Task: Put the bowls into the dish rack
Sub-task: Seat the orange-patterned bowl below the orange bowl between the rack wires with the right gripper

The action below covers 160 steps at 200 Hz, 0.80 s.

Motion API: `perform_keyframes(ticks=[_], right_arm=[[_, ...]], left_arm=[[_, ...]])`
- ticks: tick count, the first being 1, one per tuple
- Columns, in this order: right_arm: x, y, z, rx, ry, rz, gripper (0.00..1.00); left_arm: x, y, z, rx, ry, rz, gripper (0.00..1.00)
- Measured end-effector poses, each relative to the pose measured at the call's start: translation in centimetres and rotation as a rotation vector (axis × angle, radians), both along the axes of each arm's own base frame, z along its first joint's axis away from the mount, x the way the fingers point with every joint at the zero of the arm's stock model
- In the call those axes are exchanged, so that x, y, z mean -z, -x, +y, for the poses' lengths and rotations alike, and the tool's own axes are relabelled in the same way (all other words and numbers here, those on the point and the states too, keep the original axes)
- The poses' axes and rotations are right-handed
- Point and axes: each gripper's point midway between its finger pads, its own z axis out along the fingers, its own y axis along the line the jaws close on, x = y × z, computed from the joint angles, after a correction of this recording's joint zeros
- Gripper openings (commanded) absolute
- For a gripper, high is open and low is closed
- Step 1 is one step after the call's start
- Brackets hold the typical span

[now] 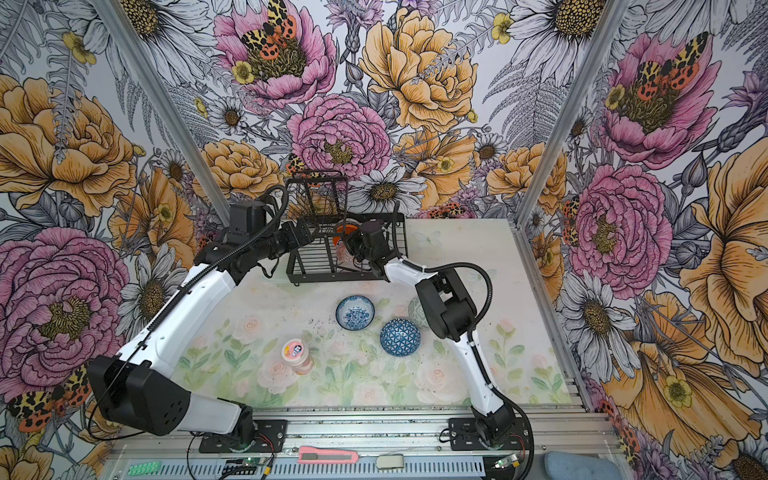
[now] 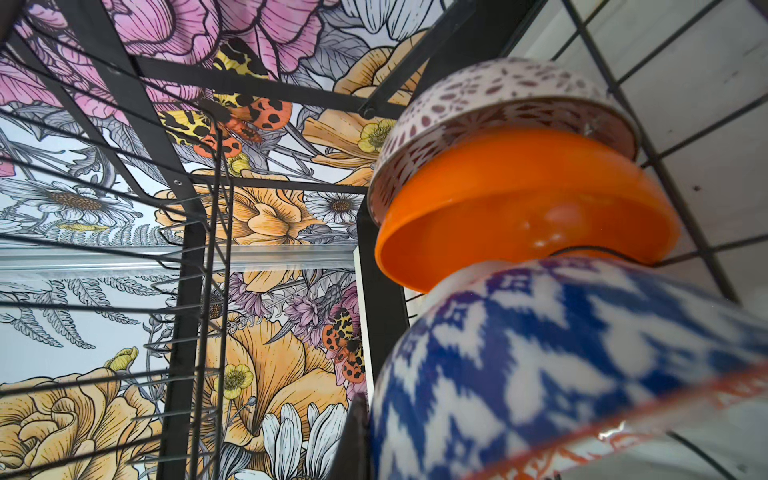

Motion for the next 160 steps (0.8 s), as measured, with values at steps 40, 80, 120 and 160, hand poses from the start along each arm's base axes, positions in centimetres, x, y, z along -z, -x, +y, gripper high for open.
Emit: perform_keyframes(ticks=[40, 80, 120, 160], right_arm=[[0.1, -0.4, 0.1, 0.044, -0.023, -0.009, 0.0], [0.3, -0.4, 0.1, 0.09, -0.046, -0.02, 0.0], [0.4, -0.1, 0.3, 0.123, -0.066, -0.041, 0.0], [1.4, 0.9, 0.8, 0.143, -0.096, -0.026, 0.0]], left_arm=[[0.4, 0.4, -0.1, 0.013, -0.003, 0.017, 0.99], [0.9, 0.8, -0.1, 0.028, -0.019, 0.035, 0.99], [1.0, 1.3, 0.0, 0.037, -0.035, 0.046, 0.99], [0.5, 2.0, 0.4, 0.045, -0.047, 0.04, 0.99]])
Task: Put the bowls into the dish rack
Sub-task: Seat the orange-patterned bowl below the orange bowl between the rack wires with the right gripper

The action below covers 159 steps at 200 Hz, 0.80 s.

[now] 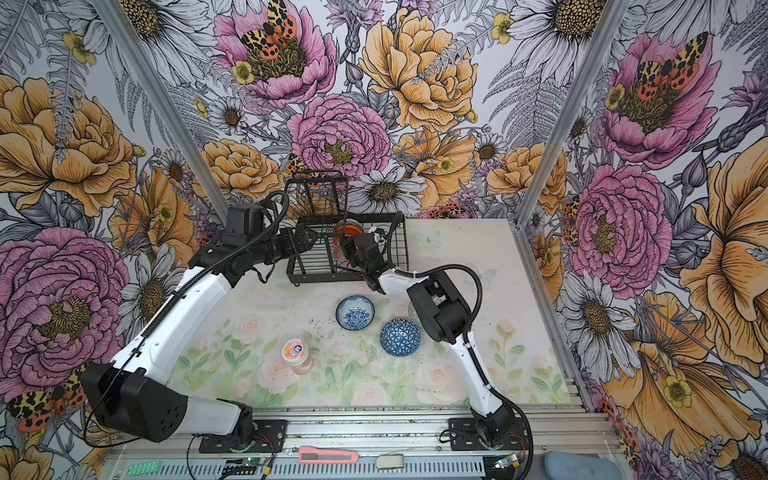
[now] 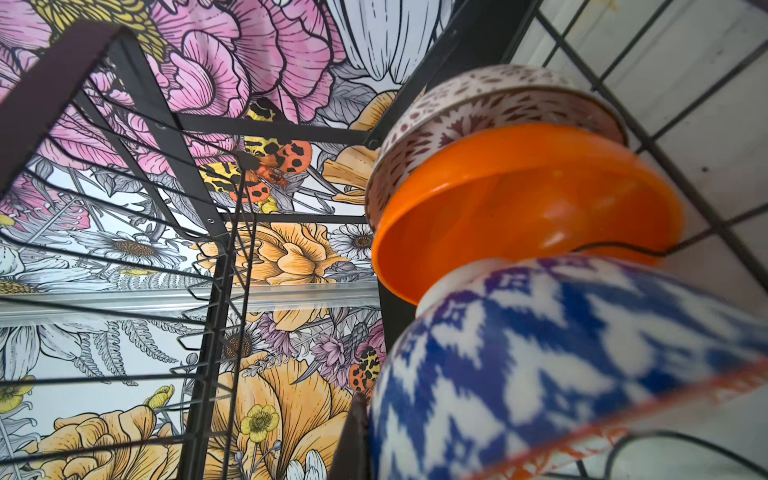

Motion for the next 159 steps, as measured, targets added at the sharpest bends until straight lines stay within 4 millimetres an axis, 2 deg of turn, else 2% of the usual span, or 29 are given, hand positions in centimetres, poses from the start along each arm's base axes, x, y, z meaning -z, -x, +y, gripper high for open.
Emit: perform_keyframes(ticks=[70, 159], right_arm=[[0.27, 0.27, -0.32, 0.06, -0.08, 0.015, 0.0], [0.36, 0.19, -0.55, 0.089, -0.137, 0.052, 0.01]], left_arm=[[-0.29, 0.2, 0.72, 0.007, -0.02, -0.013, 0.99], [-0.19, 0.29, 0.69, 0.015, -0.028, -0.012, 0.99]])
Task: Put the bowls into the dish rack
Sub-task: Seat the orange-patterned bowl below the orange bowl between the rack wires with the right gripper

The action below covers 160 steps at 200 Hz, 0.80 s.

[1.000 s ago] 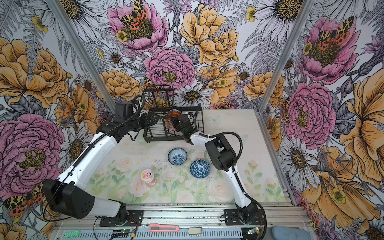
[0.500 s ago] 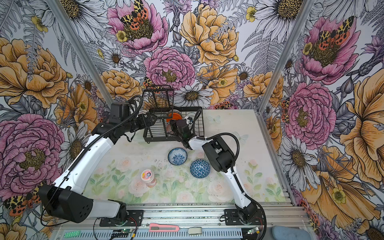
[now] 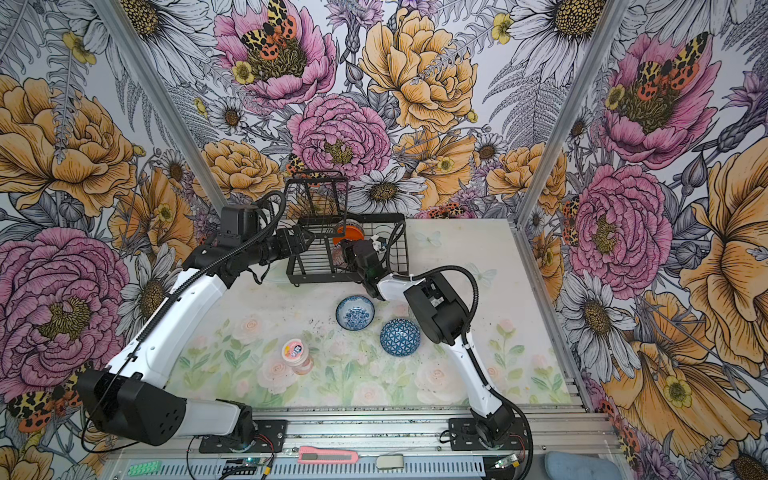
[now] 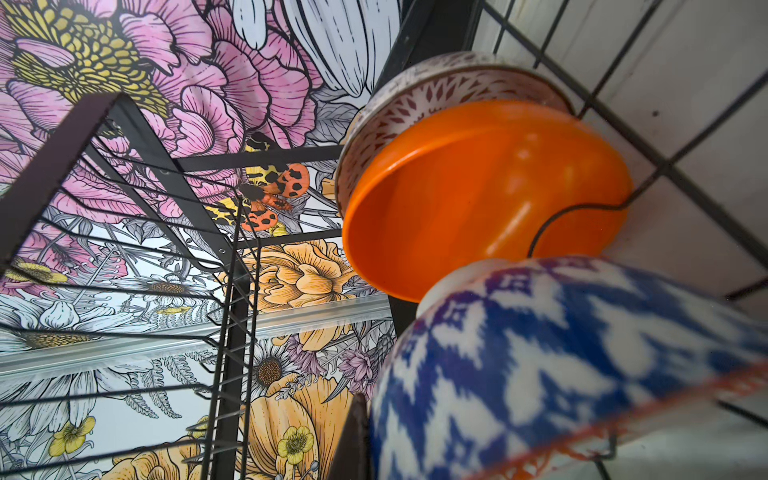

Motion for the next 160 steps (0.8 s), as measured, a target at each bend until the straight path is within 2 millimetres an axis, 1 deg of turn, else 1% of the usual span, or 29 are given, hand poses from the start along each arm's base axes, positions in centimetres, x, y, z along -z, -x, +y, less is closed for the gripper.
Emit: perform_keyframes(ticks=[85, 108, 160], right_arm=[[0.1, 0.1, -0.7, 0.047, -0.07, 0.058, 0.09], [0.2, 0.2, -0.9, 0.054, -0.076, 0.079, 0.13], [0.6, 0.2, -1.1, 0.065, -0.079, 0.108, 0.16]], left_arm=[[0.4, -0.2, -0.1, 0.003, 0.0, 0.01, 0.99], [0.4, -0.2, -0.1, 0.003, 0.001, 0.01, 0.99], [0.3, -0.3, -0.2, 0.005, 0.004, 0.004, 0.99]])
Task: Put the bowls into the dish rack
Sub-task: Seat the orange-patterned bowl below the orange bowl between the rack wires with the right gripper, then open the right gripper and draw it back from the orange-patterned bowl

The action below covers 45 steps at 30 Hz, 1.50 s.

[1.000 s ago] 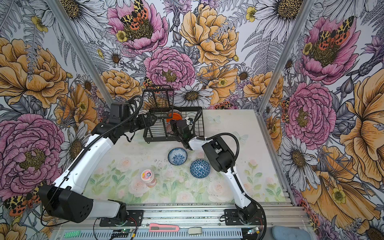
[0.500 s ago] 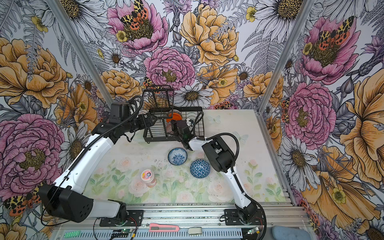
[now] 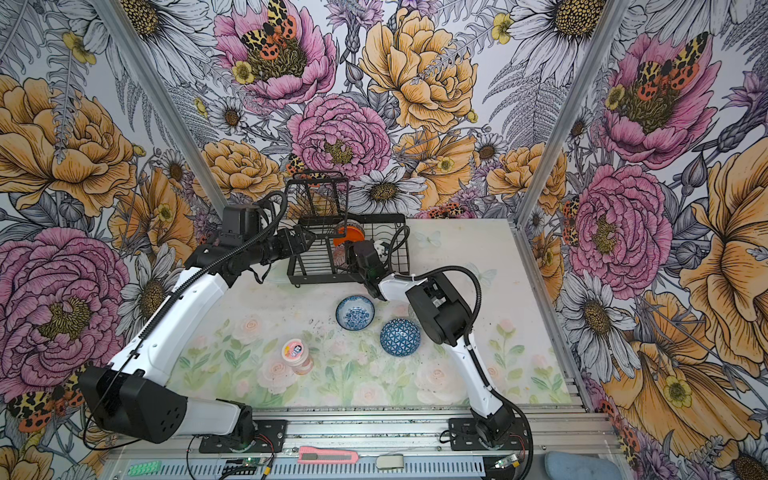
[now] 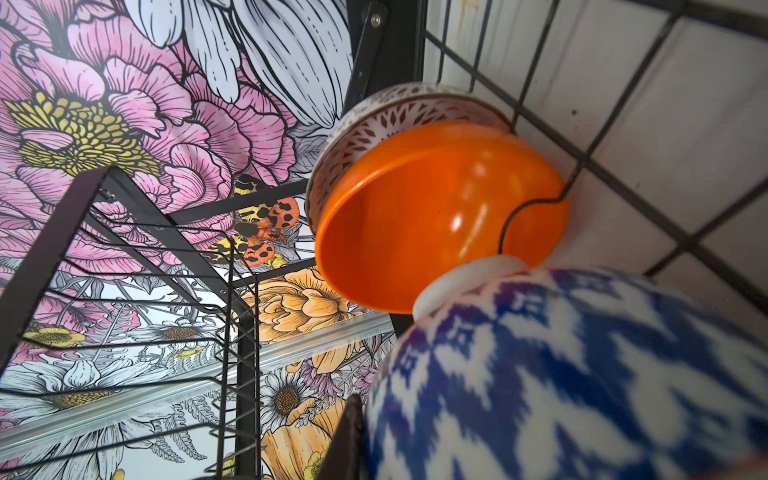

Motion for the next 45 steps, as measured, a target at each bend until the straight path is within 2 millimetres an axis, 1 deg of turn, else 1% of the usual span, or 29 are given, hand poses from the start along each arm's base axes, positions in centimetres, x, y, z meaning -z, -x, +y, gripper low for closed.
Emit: perform_keyframes(ticks=[9, 18, 21, 27, 34, 38, 41, 45], right_arm=[[0.2, -0.1, -0.4, 0.002, 0.014, 0.014, 0.21], [0.6, -0.2, -0.8, -0.017, 0.05, 0.016, 0.31], [0.7, -0.4, -1.1, -0.026, 0.059, 0.016, 0.37], [0.7, -1.1, -2.1, -0.038, 0.074, 0.01, 0.38], [0.5, -1.1, -2.2, -0.063, 0.071, 0.008, 0.4], [0.0, -1.2, -2.8, -0.077, 0.076, 0.004, 0.43], [-0.3, -1.1, -3.1, -0.102, 0.081, 0.001, 0.48], [-0.7, -1.1, -3.2, -0.136, 0.085, -0.004, 0.5]], left_arm=[[-0.2, -0.1, 0.0, 0.0, 0.003, -0.009, 0.99], [-0.5, -0.3, -0.2, 0.004, 0.006, -0.025, 0.98], [-0.3, -0.5, -0.8, 0.017, 0.006, -0.022, 0.99], [0.0, -1.0, -2.2, 0.044, 0.003, -0.011, 0.99], [-1.3, -1.2, -3.4, 0.069, 0.01, -0.039, 0.99], [-1.7, -1.3, -4.3, 0.082, 0.009, -0.048, 0.99], [-1.5, -1.7, -5.0, 0.085, 0.004, -0.046, 0.99], [-1.0, -2.0, -5.7, 0.077, 0.004, -0.031, 0.99]])
